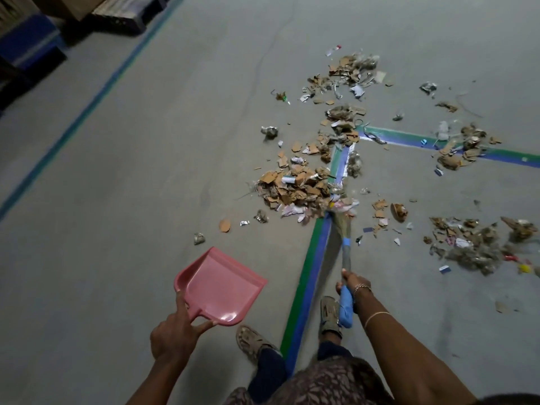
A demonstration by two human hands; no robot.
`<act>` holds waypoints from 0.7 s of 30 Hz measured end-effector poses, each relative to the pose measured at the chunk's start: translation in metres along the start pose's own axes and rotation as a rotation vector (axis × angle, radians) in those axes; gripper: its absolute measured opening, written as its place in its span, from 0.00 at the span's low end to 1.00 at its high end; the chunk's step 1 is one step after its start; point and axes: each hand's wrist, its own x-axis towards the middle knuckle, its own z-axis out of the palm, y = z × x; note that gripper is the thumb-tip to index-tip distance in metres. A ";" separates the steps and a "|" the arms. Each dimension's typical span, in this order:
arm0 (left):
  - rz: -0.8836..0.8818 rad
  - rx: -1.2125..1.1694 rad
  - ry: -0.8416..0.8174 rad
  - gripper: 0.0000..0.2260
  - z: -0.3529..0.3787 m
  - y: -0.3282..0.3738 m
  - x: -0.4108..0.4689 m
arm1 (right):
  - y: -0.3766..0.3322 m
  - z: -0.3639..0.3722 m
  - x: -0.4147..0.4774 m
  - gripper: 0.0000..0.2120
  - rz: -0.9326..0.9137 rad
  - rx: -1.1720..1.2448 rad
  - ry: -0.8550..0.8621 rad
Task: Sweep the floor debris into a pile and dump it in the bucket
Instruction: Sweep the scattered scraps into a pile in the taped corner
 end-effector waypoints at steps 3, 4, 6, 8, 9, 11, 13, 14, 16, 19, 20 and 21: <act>0.034 0.015 0.027 0.60 -0.008 -0.019 0.021 | -0.001 -0.001 -0.009 0.13 -0.018 0.156 0.091; 0.053 0.025 0.029 0.60 -0.010 -0.025 0.027 | 0.000 -0.002 -0.013 0.13 -0.022 0.169 0.106; 0.100 0.032 0.018 0.60 -0.012 -0.038 0.043 | 0.005 -0.001 -0.024 0.14 -0.024 0.150 0.113; 0.142 0.031 0.027 0.61 -0.010 -0.051 0.063 | 0.013 0.004 -0.040 0.14 -0.031 0.155 0.117; 0.158 0.025 0.030 0.61 -0.010 -0.056 0.072 | 0.016 0.008 -0.051 0.13 -0.036 0.152 0.112; 0.187 0.010 0.041 0.60 -0.015 -0.063 0.086 | 0.023 0.022 -0.076 0.13 -0.077 0.106 0.068; 0.209 0.002 0.049 0.59 -0.021 -0.069 0.094 | 0.030 0.042 -0.101 0.13 -0.151 0.062 0.023; 0.220 -0.007 0.055 0.59 -0.024 -0.072 0.097 | 0.032 0.051 -0.112 0.11 -0.186 0.059 0.004; 0.236 -0.020 0.077 0.59 -0.026 -0.078 0.104 | 0.032 0.072 -0.129 0.05 -0.242 0.062 -0.023; 0.244 -0.036 0.082 0.61 -0.028 -0.089 0.116 | 0.032 0.103 -0.141 0.12 -0.315 -0.069 -0.036; 0.248 -0.031 0.081 0.60 -0.028 -0.092 0.119 | 0.032 0.112 -0.144 0.17 -0.356 -0.160 -0.034; 0.252 -0.018 0.084 0.60 -0.028 -0.093 0.122 | 0.030 0.122 -0.147 0.20 -0.403 -0.259 -0.028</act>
